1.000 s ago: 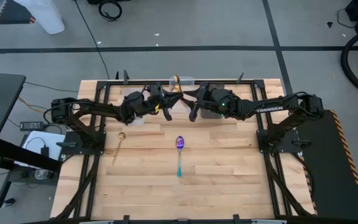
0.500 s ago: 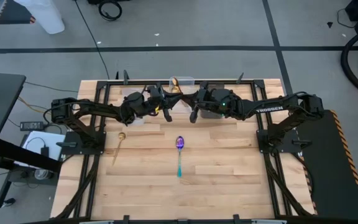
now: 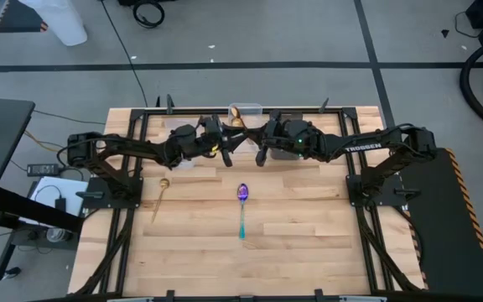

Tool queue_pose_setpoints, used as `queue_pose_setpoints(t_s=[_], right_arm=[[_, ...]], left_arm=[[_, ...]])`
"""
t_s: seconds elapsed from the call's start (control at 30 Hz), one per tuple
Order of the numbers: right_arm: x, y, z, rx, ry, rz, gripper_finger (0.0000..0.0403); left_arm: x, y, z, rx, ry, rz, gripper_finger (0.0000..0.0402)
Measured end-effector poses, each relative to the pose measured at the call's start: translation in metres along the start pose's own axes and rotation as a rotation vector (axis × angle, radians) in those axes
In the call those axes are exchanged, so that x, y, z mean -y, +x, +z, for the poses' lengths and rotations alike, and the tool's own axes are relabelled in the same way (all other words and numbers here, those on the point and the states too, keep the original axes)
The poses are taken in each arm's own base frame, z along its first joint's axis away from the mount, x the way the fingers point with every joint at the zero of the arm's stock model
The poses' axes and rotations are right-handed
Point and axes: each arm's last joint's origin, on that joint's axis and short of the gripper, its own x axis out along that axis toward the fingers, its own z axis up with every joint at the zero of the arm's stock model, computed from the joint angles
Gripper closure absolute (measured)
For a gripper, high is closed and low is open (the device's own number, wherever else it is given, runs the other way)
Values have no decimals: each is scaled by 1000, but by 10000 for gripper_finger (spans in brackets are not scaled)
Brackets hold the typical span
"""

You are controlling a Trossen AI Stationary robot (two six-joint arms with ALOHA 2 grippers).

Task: Sort silverware by color (type)
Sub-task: Put the gold spoon into the right transparent bin

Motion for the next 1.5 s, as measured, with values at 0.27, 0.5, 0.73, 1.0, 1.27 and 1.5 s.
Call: queue_pose_setpoints(t_s=[0.27, 0.5, 0.73, 1.0, 1.27, 1.5], right_arm=[[5, 1, -2, -21, 28, -14, 370], [14, 2, -7, -67, 63, -43, 370], [19, 3, -8, -80, 71, -58, 369], [26, 3, -9, -82, 79, -82, 369], [33, 17, -21, -106, 110, -112, 369], [40, 43, -38, -215, 144, -147, 369]], left_arm=[[1, -8, 10, -81, 61, 80, 249], [6, -20, 9, -208, 172, 266, 249], [11, -27, -1, -337, 262, 357, 249], [22, -41, -5, -471, 284, 345, 249], [34, -52, -3, -536, 247, 317, 249], [34, -58, -8, -608, 237, 324, 249]])
